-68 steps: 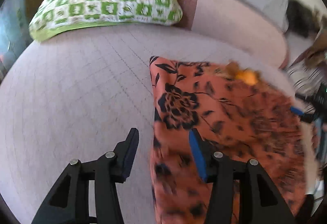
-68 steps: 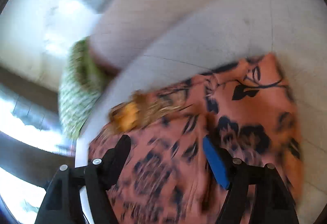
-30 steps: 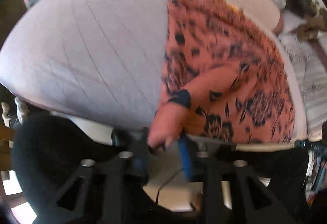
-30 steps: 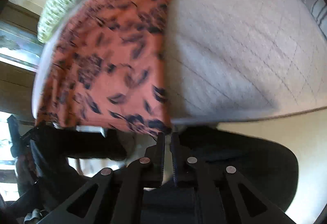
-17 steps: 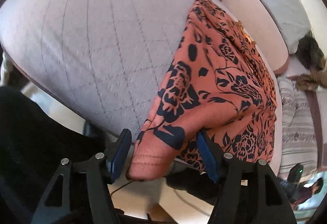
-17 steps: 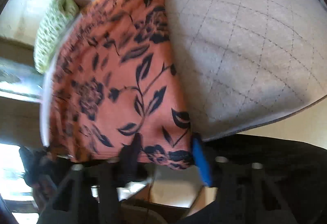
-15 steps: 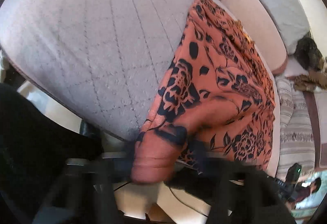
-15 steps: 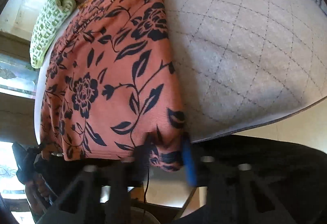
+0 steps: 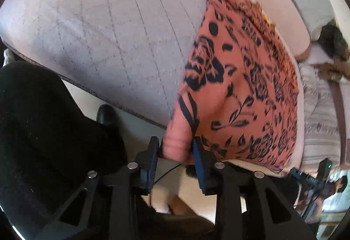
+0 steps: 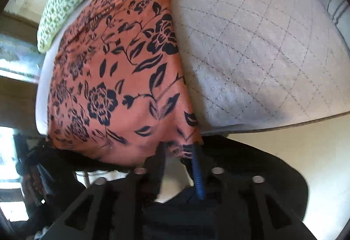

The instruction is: Fold small clothes

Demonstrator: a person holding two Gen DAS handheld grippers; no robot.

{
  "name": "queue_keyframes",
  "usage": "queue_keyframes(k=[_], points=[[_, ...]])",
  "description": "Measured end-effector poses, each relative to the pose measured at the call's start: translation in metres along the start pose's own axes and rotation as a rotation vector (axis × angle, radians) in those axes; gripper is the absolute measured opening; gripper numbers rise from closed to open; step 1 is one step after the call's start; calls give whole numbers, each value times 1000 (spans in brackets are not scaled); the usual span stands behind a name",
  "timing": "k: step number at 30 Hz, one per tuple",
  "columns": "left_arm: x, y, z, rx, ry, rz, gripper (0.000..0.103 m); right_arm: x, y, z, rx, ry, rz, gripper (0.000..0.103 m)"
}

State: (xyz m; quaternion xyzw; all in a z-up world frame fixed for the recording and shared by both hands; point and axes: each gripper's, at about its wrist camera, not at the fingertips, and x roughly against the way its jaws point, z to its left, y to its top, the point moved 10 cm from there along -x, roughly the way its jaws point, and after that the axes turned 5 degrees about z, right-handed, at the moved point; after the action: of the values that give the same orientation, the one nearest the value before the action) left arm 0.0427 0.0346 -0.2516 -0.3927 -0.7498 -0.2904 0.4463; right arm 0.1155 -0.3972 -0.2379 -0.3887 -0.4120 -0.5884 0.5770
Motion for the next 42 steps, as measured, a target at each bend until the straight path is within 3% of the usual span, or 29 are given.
queue_keyframes(k=[1, 2, 3, 9, 11, 12, 13, 15, 16, 18, 19, 20, 21, 23, 25, 26, 30, 32, 33, 35, 37, 38, 39, 40, 42], points=[[3, 2, -2, -10, 14, -20, 53, 1, -2, 4, -11, 7, -18, 60], [3, 5, -6, -26, 32, -39, 61, 8, 2, 1, -19, -8, -52, 73], [4, 10, -11, -46, 49, -53, 70, 15, 4, -2, -14, -30, -88, 79], [-21, 24, -13, -72, 178, -89, 71, -3, 18, 6, -6, 8, -88, 79], [-29, 21, -14, -87, 167, -69, 63, -19, 19, 8, -21, 22, -62, 79], [-31, 18, -15, -90, 134, -46, 30, -23, 18, 8, -25, 27, -47, 78], [-31, 16, -17, -96, 122, -35, 19, -21, 17, 8, -15, 15, -45, 77], [-21, 17, -17, -96, 98, -80, 19, -9, 12, 15, 9, 29, -63, 77], [-17, 16, -13, -90, 87, -92, 25, -1, 10, 22, 24, 56, -79, 77], [-20, 12, 0, -64, 99, -70, 34, 0, 8, 22, 27, 56, -70, 77], [-25, 13, 1, -54, 93, -56, 34, -7, 9, 17, 23, 40, -45, 77], [-29, 12, 0, -60, 84, -48, 29, -14, 10, 15, 16, 31, -28, 77], [-29, 12, -2, -77, 82, -47, 15, -23, 7, 13, 1, 32, 37, 77], [-28, 12, -11, -127, 74, -54, 10, -41, 7, 17, 10, 44, 94, 63], [-26, 10, -14, -150, 69, -57, 9, -51, 7, 16, 20, 20, 113, 14], [-24, 10, -14, -147, 67, -60, 9, -51, 8, 17, 20, 23, 109, 3], [-11, 11, -8, -134, 43, -89, 9, -29, 4, 27, 55, 32, 65, 0], [-11, 12, -10, -150, 52, -95, 10, -18, 4, 21, 86, -64, 45, 1], [-10, 14, -12, -153, 62, -101, 13, -14, 6, 16, 90, -98, 39, 3], [-10, 15, -12, -161, 85, -110, 29, -11, 10, 10, 74, -122, 24, 8], [-11, 14, -14, -174, 106, -117, 61, -15, 13, 11, 80, -119, 30, 26], [-13, 16, -12, -181, 128, -126, 63, -20, 13, 12, 86, -114, 44, 31], [-15, 18, -11, -190, 149, -129, 63, -26, 14, 13, 96, -118, 56, 43], [-19, 18, -11, -197, 162, -123, 63, -34, 14, 14, 105, -129, 71, 70], [-28, 16, -12, -212, 171, -100, 64, -44, 17, 14, 108, -148, 64, 73]])
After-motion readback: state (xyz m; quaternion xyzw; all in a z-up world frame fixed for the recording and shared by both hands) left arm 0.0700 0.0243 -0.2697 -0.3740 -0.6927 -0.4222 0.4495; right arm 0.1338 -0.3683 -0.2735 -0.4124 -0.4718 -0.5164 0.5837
